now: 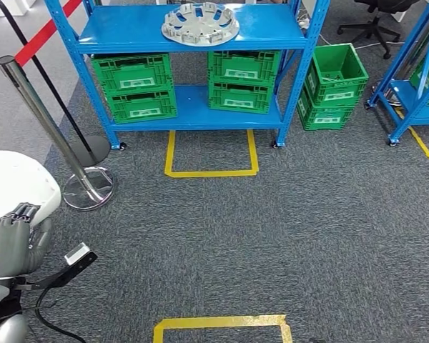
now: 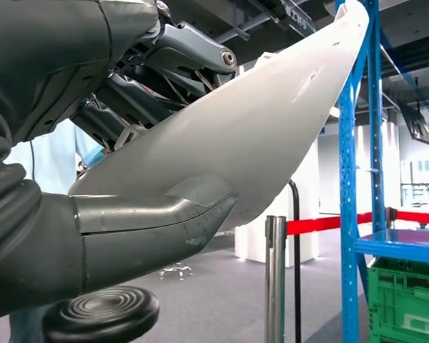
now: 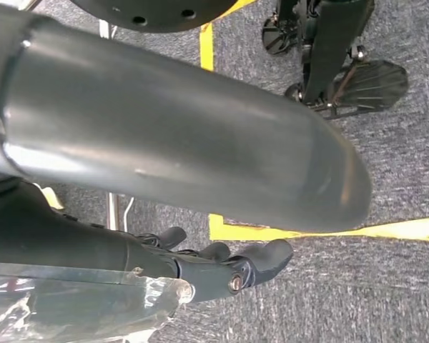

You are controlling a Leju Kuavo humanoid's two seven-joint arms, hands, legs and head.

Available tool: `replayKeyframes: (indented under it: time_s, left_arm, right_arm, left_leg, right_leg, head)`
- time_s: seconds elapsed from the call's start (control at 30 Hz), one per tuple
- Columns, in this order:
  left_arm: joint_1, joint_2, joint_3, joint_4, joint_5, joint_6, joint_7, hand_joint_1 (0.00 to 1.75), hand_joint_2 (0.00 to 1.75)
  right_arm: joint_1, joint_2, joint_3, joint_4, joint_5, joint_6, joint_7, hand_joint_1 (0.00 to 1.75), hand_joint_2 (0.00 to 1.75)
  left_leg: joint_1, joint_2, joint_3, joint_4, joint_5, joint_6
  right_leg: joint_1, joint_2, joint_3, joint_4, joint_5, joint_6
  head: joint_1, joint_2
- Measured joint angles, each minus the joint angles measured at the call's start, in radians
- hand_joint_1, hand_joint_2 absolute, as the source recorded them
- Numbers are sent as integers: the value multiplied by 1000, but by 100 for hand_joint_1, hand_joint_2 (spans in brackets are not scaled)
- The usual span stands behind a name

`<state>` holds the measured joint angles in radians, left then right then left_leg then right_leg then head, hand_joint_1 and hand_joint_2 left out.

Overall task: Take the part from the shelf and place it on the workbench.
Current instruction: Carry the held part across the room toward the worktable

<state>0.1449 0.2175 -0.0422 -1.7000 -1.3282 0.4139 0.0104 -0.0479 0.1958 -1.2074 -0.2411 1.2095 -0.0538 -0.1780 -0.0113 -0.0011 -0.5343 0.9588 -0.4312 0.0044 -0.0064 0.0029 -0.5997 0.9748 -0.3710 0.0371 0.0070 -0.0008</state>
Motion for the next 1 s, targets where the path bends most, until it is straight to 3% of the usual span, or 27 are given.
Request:
replayKeyframes:
  time_s: [0.1, 0.13, 0.2, 0.27, 0.3, 0.33, 0.37, 0.4, 0.43, 0.47, 0.53, 0.6, 0.67, 0.73, 0.77, 0.8, 0.83, 0.87, 0.9, 0.97, 1.0]
  left_arm:
    - [2, 0, 11, -2, 5, 0, -2, 175, 175]
    - [2, 0, 14, -3, 7, 1, -2, 175, 175]
    - [6, -1, 18, -4, 9, 1, -2, 175, 175]
    - [16, -2, 26, -5, 12, 2, -2, 175, 175]
    - [23, -3, 31, -5, 14, 2, -2, 175, 175]
    - [28, -3, 36, -5, 17, 2, -2, 175, 175]
    - [32, -3, 41, -5, 20, 2, -3, 175, 175]
    - [34, -3, 45, -5, 22, 2, -4, 175, 175]
    - [36, -3, 50, -5, 23, 2, -4, 175, 175]
    - [37, -3, 55, -6, 25, 3, -5, 175, 175]
    - [39, -1, 65, -9, 30, 4, -7, 175, 175]
    - [44, 0, 75, -10, 34, 4, -14, 175, 175]
    - [48, -1, 84, -11, 35, 3, -21, 175, 175]
    - [49, -2, 89, -11, 36, 2, -23, 175, 175]
    - [50, -2, 91, -11, 36, 1, -23, 175, 175]
    - [52, -3, 93, -11, 37, 0, -24, 175, 175]
    - [55, -3, 96, -11, 38, 0, -24, 175, 175]
    - [57, -4, 100, -11, 39, -1, -24, 175, 175]
    - [59, -4, 105, -12, 39, -2, -25, 175, 175]
    - [59, -4, 111, -13, 39, -3, -25, 175, 175]
    - [59, -4, 113, -15, 40, -3, -26, 175, 175]
  right_arm:
    - [0, 2, 8, 0, 29, -17, 2, 0, 0]
    - [1, 2, 12, 0, 40, -24, 3, 0, 0]
    - [1, 3, 21, 0, 53, -33, 4, 0, 0]
    - [2, 3, 28, 0, 59, -36, 7, 0, 0]
    - [2, 3, 30, 0, 62, -37, 8, 0, 0]
    - [3, 4, 32, 0, 64, -38, 8, 0, 0]
    - [3, 5, 34, 0, 66, -39, 9, 0, 0]
    - [4, 5, 35, 0, 67, -40, 9, 0, 0]
    - [3, 6, 37, 1, 68, -40, 9, 0, 0]
    - [2, 9, 39, 2, 68, -40, 10, 0, 0]
    - [1, 15, 42, 5, 69, -41, 10, 0, 0]
    - [2, 17, 46, 5, 71, -41, 10, 0, 0]
    - [2, 18, 48, 6, 74, -42, 10, 0, 0]
    - [3, 19, 51, 6, 79, -47, 11, 0, 0]
    - [4, 19, 53, 6, 81, -49, 12, 0, 0]
    - [6, 19, 54, 6, 83, -52, 13, 0, 0]
    - [6, 19, 54, 6, 85, -53, 14, 0, 0]
    - [6, 19, 55, 6, 85, -53, 14, 0, 0]
    - [6, 20, 55, 6, 86, -53, 14, 0, 0]
    - [5, 21, 56, 6, 86, -54, 14, 0, 0]
    - [4, 22, 56, 6, 86, -54, 14, 0, 0]
  left_leg:
    - [2, 0, -4, -10, 13, 15]
    - [5, -2, -3, -19, 20, 18]
    - [12, -7, -5, -30, 33, 19]
    - [14, -15, -14, -29, 38, 16]
    - [16, -21, -18, -28, 41, 12]
    - [19, -28, -22, -26, 44, 8]
    - [23, -38, -26, -23, 46, 1]
    - [28, -49, -31, -18, 48, -6]
    - [32, -59, -37, -11, 48, -15]
    - [35, -69, -43, -2, 48, -24]
    - [34, -85, -54, 7, 53, -36]
    - [36, -98, -61, 8, 59, -42]
    - [35, -73, -83, 46, 31, -46]
    - [31, -28, -138, 169, -43, -49]
    - [30, -17, -170, 243, -78, -49]
    - [30, -12, -190, 298, -99, -48]
    - [30, -10, -193, 317, -101, -45]
    - [29, -7, -174, 295, -85, -42]
    - [27, 1, -137, 238, -57, -37]
    - [16, 54, -54, 98, -12, -28]
    - [11, 75, -31, 53, -3, -25]
  right_leg:
    - [-2, -2, -6, -2, 5, 14]
    - [-1, -3, -13, 11, -9, 16]
    - [-1, -2, -50, 100, -76, 20]
    - [-4, -2, -99, 243, -156, 24]
    - [-6, -2, -109, 288, -176, 27]
    - [-8, -2, -102, 296, -177, 29]
    - [-11, 1, -72, 260, -160, 32]
    - [-16, 9, -25, 190, -135, 37]
    - [-20, 31, 20, 121, -121, 45]
    - [-24, 47, 53, 67, -112, 44]
    - [-22, 64, 73, 39, -117, 31]
    - [-20, 42, 70, 48, -111, 10]
    - [-19, 20, 63, 51, -106, -6]
    - [-15, -3, 54, 51, -101, -17]
    - [-13, -17, 49, 51, -99, -21]
    - [-10, -30, 45, 51, -98, -23]
    - [-8, -44, 42, 51, -97, -24]
    - [-6, -57, 41, 51, -96, -25]
    - [-4, -69, 41, 51, -96, -25]
    - [1, -92, 43, 53, -97, -22]
    - [4, -104, 44, 54, -98, -19]
  head:
    - [-1, 0]
    - [0, 0]
    - [2, 0]
    - [4, 0]
    - [3, 0]
    - [3, 0]
    - [3, 0]
    - [3, 0]
    - [4, 0]
    - [5, 0]
    - [6, 0]
    - [5, 0]
    - [2, 0]
    - [-2, 0]
    - [-3, 0]
    - [-3, 0]
    - [-3, 0]
    - [-3, 0]
    - [-3, 0]
    - [-4, 0]
    - [-4, 0]
